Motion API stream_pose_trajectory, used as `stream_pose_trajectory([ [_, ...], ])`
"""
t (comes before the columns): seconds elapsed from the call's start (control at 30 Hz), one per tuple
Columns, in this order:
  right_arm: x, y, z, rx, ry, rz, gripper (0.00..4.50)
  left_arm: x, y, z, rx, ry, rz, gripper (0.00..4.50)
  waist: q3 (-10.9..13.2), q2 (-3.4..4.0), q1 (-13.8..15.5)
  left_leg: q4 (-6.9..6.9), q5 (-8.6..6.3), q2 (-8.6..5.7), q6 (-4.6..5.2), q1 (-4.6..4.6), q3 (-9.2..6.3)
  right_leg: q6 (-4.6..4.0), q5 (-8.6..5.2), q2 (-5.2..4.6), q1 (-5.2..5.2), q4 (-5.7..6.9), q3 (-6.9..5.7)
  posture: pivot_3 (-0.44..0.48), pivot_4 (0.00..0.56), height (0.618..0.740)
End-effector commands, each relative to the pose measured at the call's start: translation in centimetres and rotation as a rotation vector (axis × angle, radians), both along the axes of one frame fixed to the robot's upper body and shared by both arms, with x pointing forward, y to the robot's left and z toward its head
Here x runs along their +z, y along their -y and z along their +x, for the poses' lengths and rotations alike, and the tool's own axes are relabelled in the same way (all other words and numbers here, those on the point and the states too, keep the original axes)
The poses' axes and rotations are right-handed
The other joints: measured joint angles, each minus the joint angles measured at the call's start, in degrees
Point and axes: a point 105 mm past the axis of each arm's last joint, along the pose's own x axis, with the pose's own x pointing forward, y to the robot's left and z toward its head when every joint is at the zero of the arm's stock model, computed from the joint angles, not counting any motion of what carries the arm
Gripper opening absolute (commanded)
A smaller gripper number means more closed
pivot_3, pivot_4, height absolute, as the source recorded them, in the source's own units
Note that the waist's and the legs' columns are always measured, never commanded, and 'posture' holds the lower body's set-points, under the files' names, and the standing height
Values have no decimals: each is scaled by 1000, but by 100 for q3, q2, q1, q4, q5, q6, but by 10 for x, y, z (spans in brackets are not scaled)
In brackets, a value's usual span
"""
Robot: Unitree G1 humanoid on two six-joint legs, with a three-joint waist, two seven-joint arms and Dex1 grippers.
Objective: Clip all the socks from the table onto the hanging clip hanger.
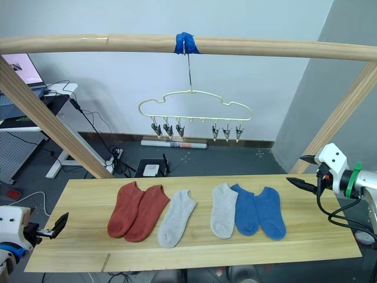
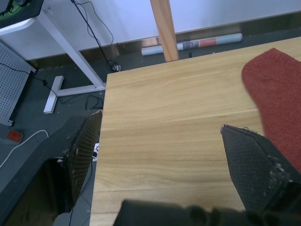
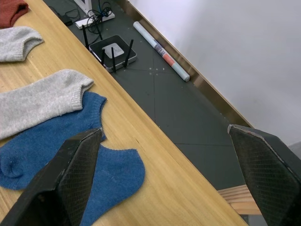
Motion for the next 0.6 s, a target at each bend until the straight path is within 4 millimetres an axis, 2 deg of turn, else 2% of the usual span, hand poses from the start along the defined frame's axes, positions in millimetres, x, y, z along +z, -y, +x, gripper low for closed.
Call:
stream_pose_trajectory([
  [0.03, 7, 1, 0, -2, 34, -13, 4492, 14, -3, 2, 3, 55, 9, 4466, 0, 0, 0, 0, 0, 0, 0, 0, 0, 0, 0, 0, 0, 0, 0, -12, 143, 737],
  [0.13, 5, 2, -1, -8, 36, -12, 4492, 11, 0, 2, -22, 13, -11, 4466, 0, 0, 1, 0, 0, 0, 0, 0, -1, 0, 0, 0, 0, 0, -1, -18, 143, 737],
  [0.3, 3, 2, -2, -12, 39, -11, 4492, 29, 7, 8, -93, 115, -33, 4466, 0, 0, 2, 1, 0, 0, 0, -5, -1, 0, 0, 0, -4, 0, -2, -20, 143, 737],
  [0.6, 2, 1, -7, -18, 46, -13, 4492, 34, 20, 19, -123, 198, -3, 4466, 2, -2, -2, 1, 0, 0, 0, -8, -2, 1, 0, 0, -4, -2, -3, -53, 147, 737],
])
